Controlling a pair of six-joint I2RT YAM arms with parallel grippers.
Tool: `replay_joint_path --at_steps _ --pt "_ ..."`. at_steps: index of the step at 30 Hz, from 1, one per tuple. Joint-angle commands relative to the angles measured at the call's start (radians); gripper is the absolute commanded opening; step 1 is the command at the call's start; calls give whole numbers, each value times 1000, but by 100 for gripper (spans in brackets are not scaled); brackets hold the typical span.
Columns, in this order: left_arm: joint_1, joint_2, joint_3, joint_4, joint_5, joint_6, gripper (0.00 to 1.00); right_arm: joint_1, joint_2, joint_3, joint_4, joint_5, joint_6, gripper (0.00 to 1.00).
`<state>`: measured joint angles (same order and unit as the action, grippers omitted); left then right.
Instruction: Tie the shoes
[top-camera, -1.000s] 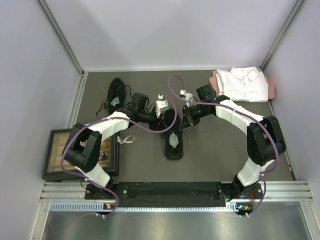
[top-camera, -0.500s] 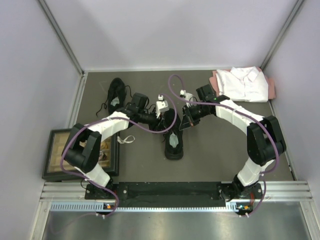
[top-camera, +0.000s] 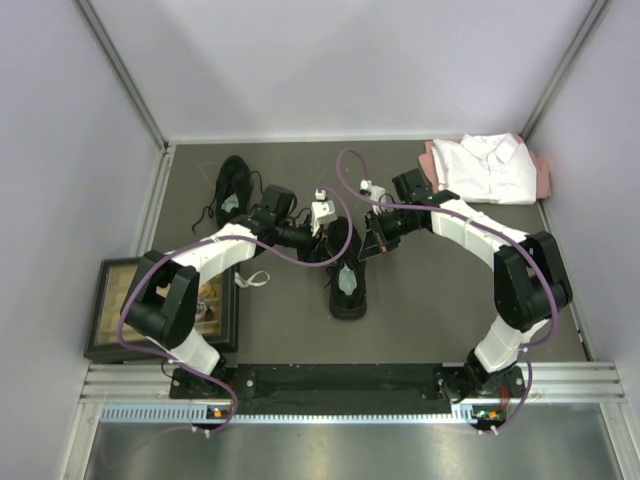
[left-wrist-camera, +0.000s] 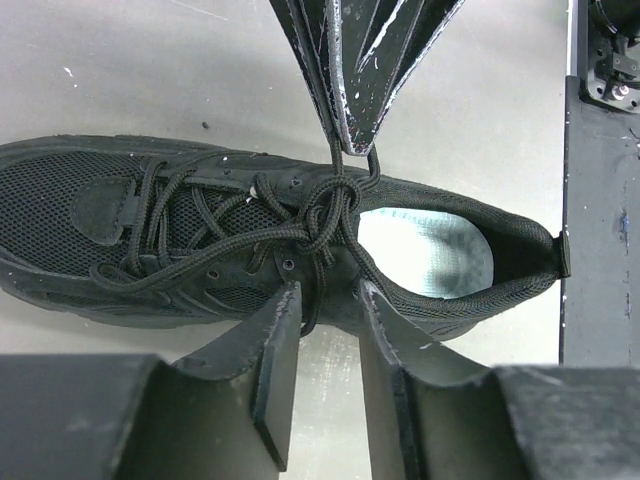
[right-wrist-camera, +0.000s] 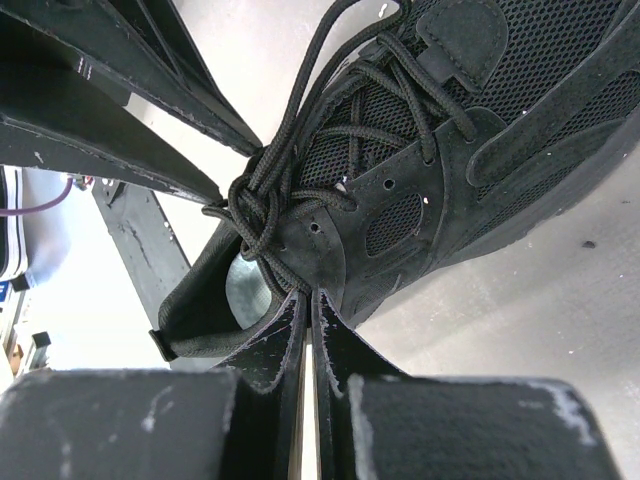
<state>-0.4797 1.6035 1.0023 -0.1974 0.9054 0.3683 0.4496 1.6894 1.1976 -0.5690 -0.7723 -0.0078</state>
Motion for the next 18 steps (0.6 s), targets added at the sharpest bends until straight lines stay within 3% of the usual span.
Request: replay_joint_path --at_steps 1,11,18 --pt "1 1 41 3 21 0 33 9 -23 13 11 -16 -14 0" --pt "-3 19 48 -31 18 27 14 8 -20 14 8 -15 -17 0" --pt "-2 -13 30 3 50 -3 35 8 -20 13 9 -16 -14 0"
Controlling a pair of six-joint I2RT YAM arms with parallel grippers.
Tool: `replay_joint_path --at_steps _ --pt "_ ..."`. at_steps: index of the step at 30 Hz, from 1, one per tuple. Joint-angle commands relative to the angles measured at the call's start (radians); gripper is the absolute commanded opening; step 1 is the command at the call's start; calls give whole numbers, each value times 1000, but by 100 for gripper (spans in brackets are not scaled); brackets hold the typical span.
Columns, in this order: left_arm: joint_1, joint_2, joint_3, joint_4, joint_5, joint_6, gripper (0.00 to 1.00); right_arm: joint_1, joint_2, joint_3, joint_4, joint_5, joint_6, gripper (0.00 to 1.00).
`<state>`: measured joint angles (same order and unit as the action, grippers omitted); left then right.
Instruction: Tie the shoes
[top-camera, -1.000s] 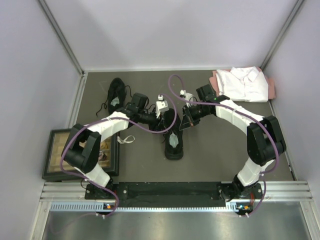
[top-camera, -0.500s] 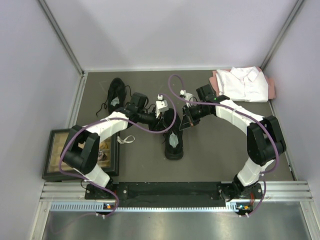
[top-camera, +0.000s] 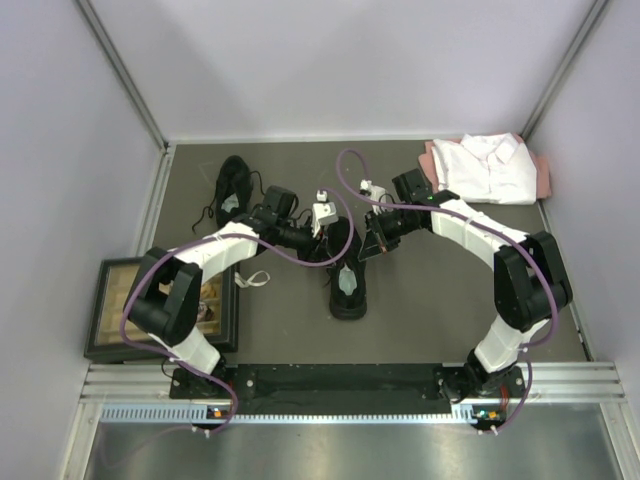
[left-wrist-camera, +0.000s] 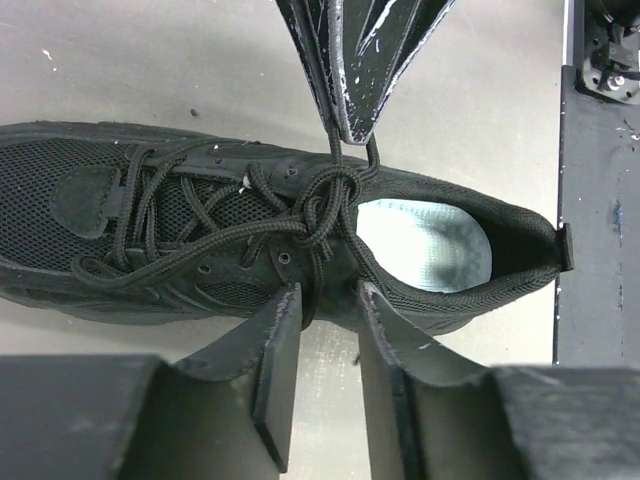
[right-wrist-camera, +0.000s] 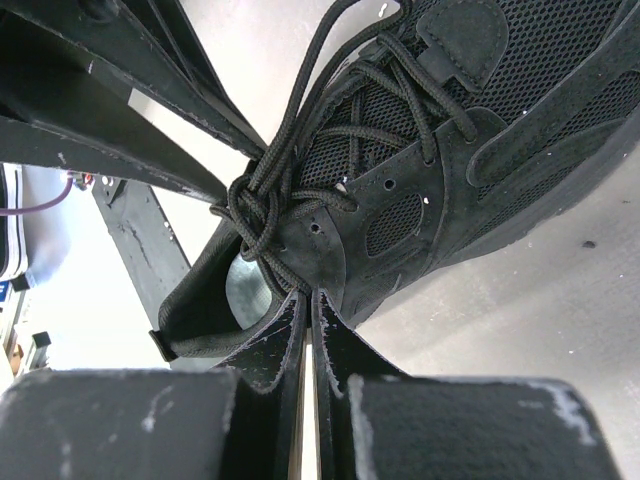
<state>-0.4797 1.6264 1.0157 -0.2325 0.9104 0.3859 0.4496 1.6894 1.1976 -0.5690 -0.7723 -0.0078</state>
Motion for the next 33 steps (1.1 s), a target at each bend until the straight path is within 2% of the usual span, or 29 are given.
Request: replay_joint_path --at_steps 1,6,17,24,25,33 --pt "-3 -39 18 38 48 -25 36 9 -19 11 11 -16 -14 0" --pt "-3 -45 24 27 48 -24 40 9 -17 16 11 -18 -14 0" --pt "-42 -23 34 51 -51 -51 38 8 -14 10 14 -19 -9 0" --pt "-50 -37 24 35 -77 -38 3 8 -14 11 15 -19 -4 0" --pt "-50 -48 18 29 -77 -30 1 8 -14 11 14 -19 -7 0" --pt "-45 -99 -20 -43 -70 36 0 3 -16 11 12 -18 -8 0"
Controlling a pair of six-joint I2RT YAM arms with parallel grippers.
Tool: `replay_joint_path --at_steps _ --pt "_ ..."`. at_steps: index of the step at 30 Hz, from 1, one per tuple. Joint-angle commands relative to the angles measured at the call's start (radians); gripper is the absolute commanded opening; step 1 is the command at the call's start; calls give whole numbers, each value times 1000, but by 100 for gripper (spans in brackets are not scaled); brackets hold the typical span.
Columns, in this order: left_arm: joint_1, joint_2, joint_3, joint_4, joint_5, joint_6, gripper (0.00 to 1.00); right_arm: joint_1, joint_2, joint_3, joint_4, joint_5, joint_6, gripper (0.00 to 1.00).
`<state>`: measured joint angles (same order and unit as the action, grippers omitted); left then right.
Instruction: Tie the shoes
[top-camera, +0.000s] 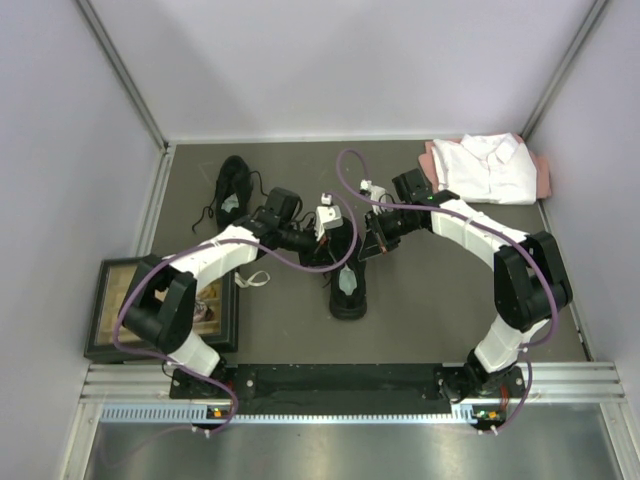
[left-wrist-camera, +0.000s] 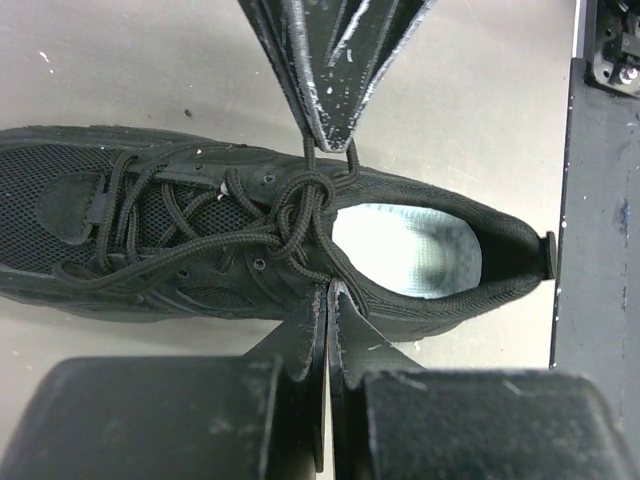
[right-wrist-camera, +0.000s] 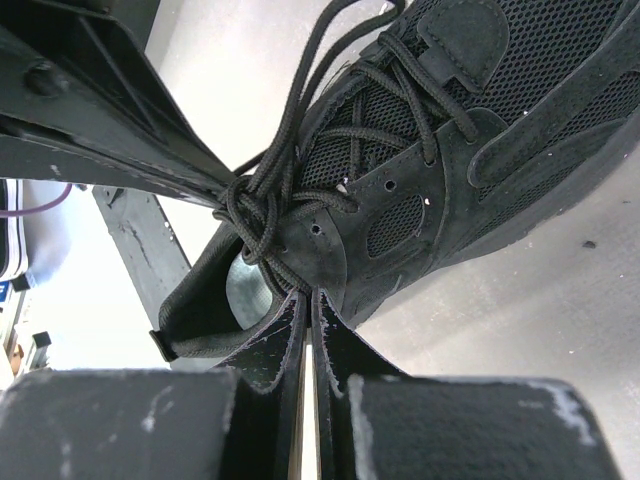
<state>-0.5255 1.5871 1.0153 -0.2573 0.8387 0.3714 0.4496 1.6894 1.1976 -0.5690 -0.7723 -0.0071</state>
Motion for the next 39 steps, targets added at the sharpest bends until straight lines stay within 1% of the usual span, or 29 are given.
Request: replay_joint_path --at_steps 1,15,26,27,28,29,30,31,32,35,36,37,39 --pt "2 -67 -24 -29 2 57 0 3 -16 10 11 -18 -8 0" --pt "4 -95 -93 -123 -3 139 0 0 -14 11 14 -19 -7 0" --pt "13 -116 -126 -146 -9 150 0 0 -17 5 15 -24 -1 0" --pt "22 -128 -124 -139 3 146 3 0 -17 5 17 -24 -1 0" --pt "57 -139 -127 -114 57 92 9 0 -19 5 18 -24 -1 0" --pt "79 -154 -144 -56 81 39 29 -2 -19 5 18 -24 -1 0" --pt "94 -183 -155 67 92 -23 36 0 -19 5 21 -25 -1 0" --pt "110 -196 -161 132 85 -122 41 0 -20 0 24 -28 -1 0" --pt "111 -203 -162 182 82 -164 47 0 -22 -1 29 -28 33 0" --pt "113 -178 -117 285 68 -308 51 -2 -20 -3 40 -27 58 0" --pt "113 -142 -101 296 68 -343 55 0 -20 -3 43 -27 62 0" --pt "111 -125 -87 312 68 -412 59 0 -23 -4 47 -27 68 0" --pt "111 -80 -61 342 62 -469 63 -3 -30 -7 54 -27 84 0"
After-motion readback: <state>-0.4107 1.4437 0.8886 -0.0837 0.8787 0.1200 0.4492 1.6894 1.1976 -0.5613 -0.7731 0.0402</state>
